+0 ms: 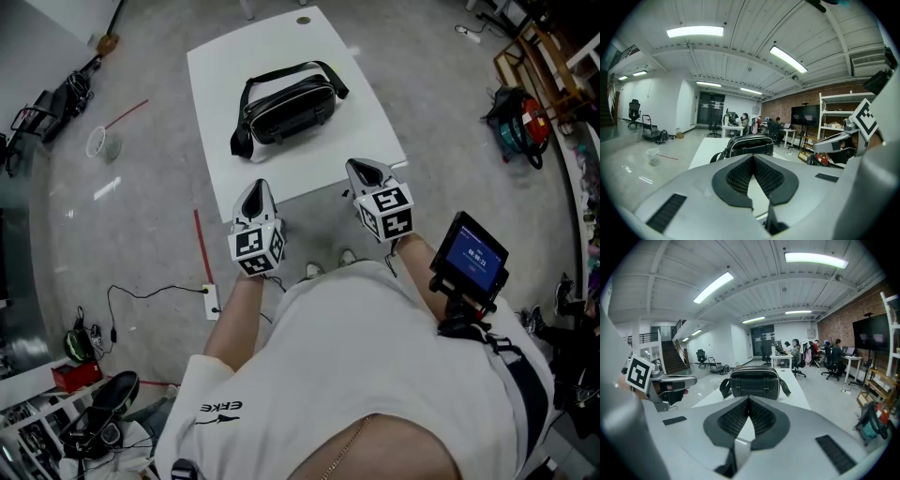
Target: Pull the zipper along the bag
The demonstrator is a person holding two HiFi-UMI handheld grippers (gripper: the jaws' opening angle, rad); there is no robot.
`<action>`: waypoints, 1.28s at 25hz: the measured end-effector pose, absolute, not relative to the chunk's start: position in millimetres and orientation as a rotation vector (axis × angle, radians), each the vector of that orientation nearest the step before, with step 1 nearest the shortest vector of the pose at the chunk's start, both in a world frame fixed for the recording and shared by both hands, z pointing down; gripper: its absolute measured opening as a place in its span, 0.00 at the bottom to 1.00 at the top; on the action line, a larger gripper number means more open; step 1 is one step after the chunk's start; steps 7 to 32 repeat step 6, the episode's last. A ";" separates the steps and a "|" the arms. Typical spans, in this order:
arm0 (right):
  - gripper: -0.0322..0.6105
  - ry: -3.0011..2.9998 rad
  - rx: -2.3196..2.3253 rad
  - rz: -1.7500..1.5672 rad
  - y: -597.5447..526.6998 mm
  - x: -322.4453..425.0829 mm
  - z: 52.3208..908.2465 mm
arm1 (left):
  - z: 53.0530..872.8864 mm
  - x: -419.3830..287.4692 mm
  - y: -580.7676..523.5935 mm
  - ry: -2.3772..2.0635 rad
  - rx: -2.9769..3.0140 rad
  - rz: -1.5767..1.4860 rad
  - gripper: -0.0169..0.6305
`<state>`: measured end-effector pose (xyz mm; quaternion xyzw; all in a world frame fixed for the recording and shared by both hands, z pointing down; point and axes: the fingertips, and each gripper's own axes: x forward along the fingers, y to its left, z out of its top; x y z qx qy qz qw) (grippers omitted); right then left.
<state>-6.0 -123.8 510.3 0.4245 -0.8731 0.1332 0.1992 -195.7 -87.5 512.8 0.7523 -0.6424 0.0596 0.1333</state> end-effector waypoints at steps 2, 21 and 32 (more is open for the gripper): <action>0.06 -2.440 1.185 0.377 -125.5 -6.1 509.4 | 511.7 -195.8 -88.8 -1.861 2.178 0.176 0.03; 0.06 -2.437 1.181 0.378 -120.7 -5.0 507.6 | 507.8 -194.0 -84.7 -1.861 2.179 0.175 0.03; 0.06 -2.437 1.181 0.378 -120.7 -5.0 507.6 | 507.8 -194.0 -84.7 -1.861 2.179 0.175 0.03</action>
